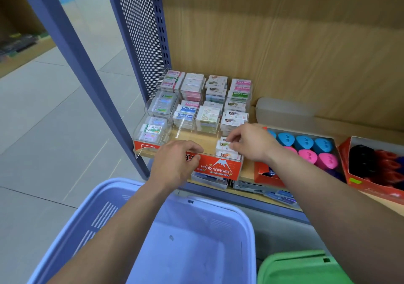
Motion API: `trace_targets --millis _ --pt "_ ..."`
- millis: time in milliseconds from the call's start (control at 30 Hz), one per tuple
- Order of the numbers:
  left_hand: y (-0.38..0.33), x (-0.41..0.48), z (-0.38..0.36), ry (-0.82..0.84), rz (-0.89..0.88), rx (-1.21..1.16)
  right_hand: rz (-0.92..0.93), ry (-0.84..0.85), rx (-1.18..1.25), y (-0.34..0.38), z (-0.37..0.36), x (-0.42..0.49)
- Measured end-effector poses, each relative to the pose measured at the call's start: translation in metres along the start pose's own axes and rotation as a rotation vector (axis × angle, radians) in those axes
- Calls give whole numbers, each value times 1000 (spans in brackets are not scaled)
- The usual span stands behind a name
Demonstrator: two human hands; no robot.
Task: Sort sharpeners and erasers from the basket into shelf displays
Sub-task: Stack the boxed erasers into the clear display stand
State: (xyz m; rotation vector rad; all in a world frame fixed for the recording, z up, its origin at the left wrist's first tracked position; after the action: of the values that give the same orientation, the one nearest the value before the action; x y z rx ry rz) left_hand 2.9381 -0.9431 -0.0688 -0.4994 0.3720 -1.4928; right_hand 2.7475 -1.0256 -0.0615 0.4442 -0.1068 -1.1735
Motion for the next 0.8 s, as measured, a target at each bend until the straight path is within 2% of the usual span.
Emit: trace_targets --millis 133,300,367,500,567,667,800 --pt "0 1 0 40 17 17 -56 -162 52 -5 8 -2" --pt "5 2 -3 16 3 -13 5 6 87 -5 -8 -7" --pt "6 3 -4 0 -6 -34 -10 3 47 -7 -8 -5" --pt "9 6 -5 2 -29 -43 16 -226 -124 -3 4 -4" --pt "9 7 -4 8 -39 -38 22 -264 -244 1 3 -3" --pt "7 7 -3 28 -43 -16 9 -208 -349 4 -4 1" --pt "1 4 3 152 -13 33 -15 -86 -188 3 -2 -6"
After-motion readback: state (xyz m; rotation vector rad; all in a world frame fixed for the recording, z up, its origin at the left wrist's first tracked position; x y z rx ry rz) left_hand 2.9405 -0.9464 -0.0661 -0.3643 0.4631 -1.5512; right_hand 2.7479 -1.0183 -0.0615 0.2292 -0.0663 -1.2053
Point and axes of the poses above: each hand's wrist, its own x-axis towards the middle knuckle, its own z-axis out of the back of the hand, y = z × x, the point moved 6 cm from there along x, towards the middle knuckle, and after that the axes turned 1 degree about y, right-handed, at the moved point
